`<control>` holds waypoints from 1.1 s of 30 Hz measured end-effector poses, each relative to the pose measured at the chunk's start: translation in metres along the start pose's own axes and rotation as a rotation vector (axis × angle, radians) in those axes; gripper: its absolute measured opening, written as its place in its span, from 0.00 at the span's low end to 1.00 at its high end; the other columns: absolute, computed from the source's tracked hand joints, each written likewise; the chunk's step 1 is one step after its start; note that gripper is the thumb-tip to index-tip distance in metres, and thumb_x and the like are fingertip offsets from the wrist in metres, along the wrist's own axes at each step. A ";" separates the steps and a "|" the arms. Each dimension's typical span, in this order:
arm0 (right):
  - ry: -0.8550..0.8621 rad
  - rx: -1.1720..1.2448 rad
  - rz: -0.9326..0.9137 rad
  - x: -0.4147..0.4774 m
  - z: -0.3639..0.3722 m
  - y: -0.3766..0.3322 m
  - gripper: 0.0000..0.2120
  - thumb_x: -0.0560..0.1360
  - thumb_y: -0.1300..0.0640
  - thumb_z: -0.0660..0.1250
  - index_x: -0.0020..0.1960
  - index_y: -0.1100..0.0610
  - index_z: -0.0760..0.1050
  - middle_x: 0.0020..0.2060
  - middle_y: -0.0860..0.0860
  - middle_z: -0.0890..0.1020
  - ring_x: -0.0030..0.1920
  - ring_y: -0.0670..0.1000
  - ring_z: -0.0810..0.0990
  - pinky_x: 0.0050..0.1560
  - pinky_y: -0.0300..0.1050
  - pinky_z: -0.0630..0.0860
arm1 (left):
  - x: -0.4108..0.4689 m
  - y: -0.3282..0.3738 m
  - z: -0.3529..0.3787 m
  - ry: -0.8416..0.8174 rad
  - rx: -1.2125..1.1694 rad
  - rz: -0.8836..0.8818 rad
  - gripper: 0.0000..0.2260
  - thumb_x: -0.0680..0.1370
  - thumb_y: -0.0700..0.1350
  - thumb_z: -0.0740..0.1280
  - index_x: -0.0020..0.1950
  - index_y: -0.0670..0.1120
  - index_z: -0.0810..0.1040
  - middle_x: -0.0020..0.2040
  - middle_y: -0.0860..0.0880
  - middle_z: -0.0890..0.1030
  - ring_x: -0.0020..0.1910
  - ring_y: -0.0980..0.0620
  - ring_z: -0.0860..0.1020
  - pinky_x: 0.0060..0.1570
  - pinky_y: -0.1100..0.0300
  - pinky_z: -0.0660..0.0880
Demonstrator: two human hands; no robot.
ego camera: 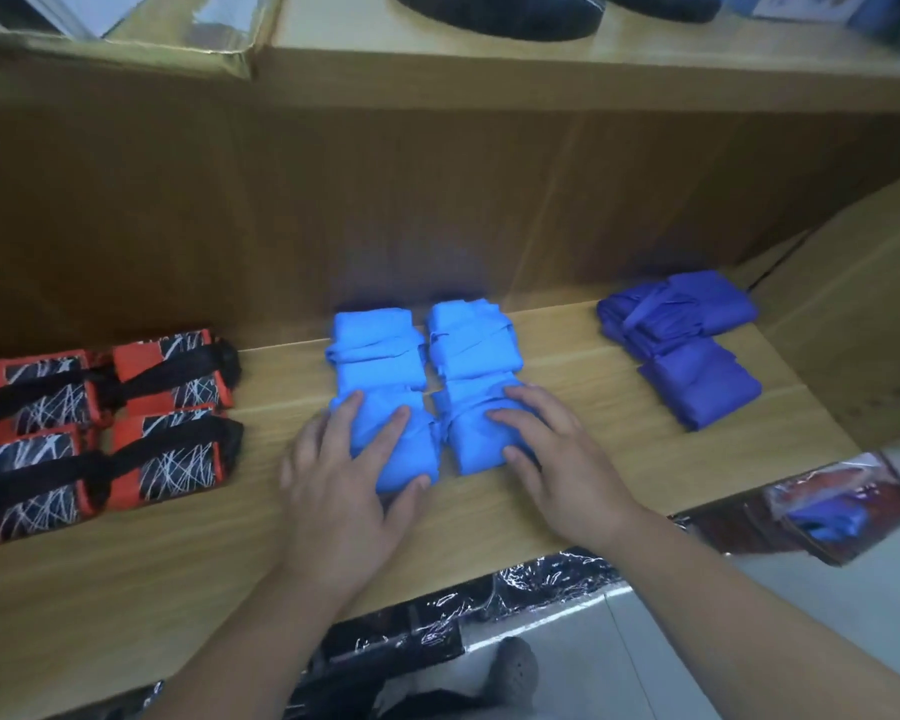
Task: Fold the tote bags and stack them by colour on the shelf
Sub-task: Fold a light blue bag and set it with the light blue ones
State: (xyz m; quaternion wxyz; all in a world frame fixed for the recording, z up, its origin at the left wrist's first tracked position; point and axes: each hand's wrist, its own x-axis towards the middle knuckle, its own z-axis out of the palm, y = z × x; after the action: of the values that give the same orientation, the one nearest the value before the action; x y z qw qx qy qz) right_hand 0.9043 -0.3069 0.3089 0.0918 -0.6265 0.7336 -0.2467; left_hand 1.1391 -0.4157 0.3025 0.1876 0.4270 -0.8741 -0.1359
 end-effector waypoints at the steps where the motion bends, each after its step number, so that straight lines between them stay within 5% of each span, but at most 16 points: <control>1: -0.007 -0.011 0.010 -0.002 -0.003 -0.002 0.18 0.81 0.48 0.59 0.69 0.50 0.73 0.74 0.49 0.68 0.76 0.53 0.65 0.75 0.46 0.63 | -0.001 0.003 -0.002 0.007 -0.004 0.006 0.29 0.73 0.66 0.60 0.73 0.60 0.73 0.76 0.45 0.67 0.72 0.36 0.66 0.67 0.35 0.64; 6: 0.058 -0.046 0.084 -0.028 -0.034 0.001 0.23 0.79 0.44 0.60 0.70 0.52 0.73 0.72 0.51 0.71 0.71 0.54 0.69 0.73 0.48 0.66 | 0.005 0.039 -0.009 0.043 -0.036 0.075 0.27 0.75 0.63 0.60 0.72 0.55 0.75 0.76 0.44 0.67 0.78 0.37 0.59 0.72 0.31 0.56; 16: 0.255 -0.033 0.436 -0.228 -0.121 0.132 0.16 0.77 0.43 0.64 0.56 0.52 0.81 0.59 0.49 0.79 0.61 0.50 0.75 0.66 0.31 0.62 | 0.004 0.233 0.071 -0.087 -0.115 0.544 0.22 0.74 0.60 0.65 0.57 0.46 0.82 0.60 0.44 0.79 0.59 0.38 0.75 0.58 0.43 0.74; 19: 0.309 -0.035 0.635 -0.321 -0.147 0.191 0.19 0.76 0.40 0.63 0.57 0.51 0.81 0.60 0.48 0.79 0.61 0.49 0.75 0.61 0.39 0.68 | -0.018 0.321 0.123 -0.196 -0.116 0.655 0.21 0.74 0.61 0.65 0.58 0.48 0.82 0.59 0.48 0.79 0.58 0.43 0.75 0.55 0.47 0.73; 24: 0.183 -0.035 1.031 -0.461 -0.191 0.285 0.25 0.73 0.36 0.63 0.60 0.53 0.81 0.60 0.54 0.79 0.61 0.61 0.78 0.64 0.52 0.72 | -0.052 0.459 0.220 -0.432 -0.044 0.786 0.21 0.72 0.61 0.66 0.57 0.48 0.81 0.53 0.49 0.80 0.53 0.43 0.78 0.53 0.48 0.76; 29: 0.133 -0.041 1.139 -0.540 -0.247 0.358 0.41 0.67 0.29 0.49 0.64 0.54 0.79 0.59 0.55 0.79 0.62 0.61 0.76 0.67 0.51 0.68 | -0.062 0.587 0.285 -0.636 0.146 0.812 0.34 0.67 0.68 0.54 0.64 0.49 0.78 0.59 0.49 0.78 0.58 0.42 0.76 0.58 0.49 0.74; 33: 0.097 -0.020 1.206 -0.561 -0.276 0.425 0.36 0.69 0.30 0.54 0.66 0.52 0.77 0.61 0.54 0.77 0.64 0.60 0.74 0.68 0.51 0.69 | -0.052 0.669 0.330 -0.732 0.211 0.822 0.33 0.71 0.68 0.59 0.70 0.52 0.73 0.65 0.49 0.75 0.64 0.43 0.72 0.64 0.50 0.71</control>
State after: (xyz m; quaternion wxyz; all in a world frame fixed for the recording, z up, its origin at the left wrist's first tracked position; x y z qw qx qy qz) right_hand 0.5215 0.3422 0.2465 0.1759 -0.0892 0.9650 -0.1728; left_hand 0.5568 0.0516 0.2635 -0.1345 -0.0074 -0.9855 -0.1027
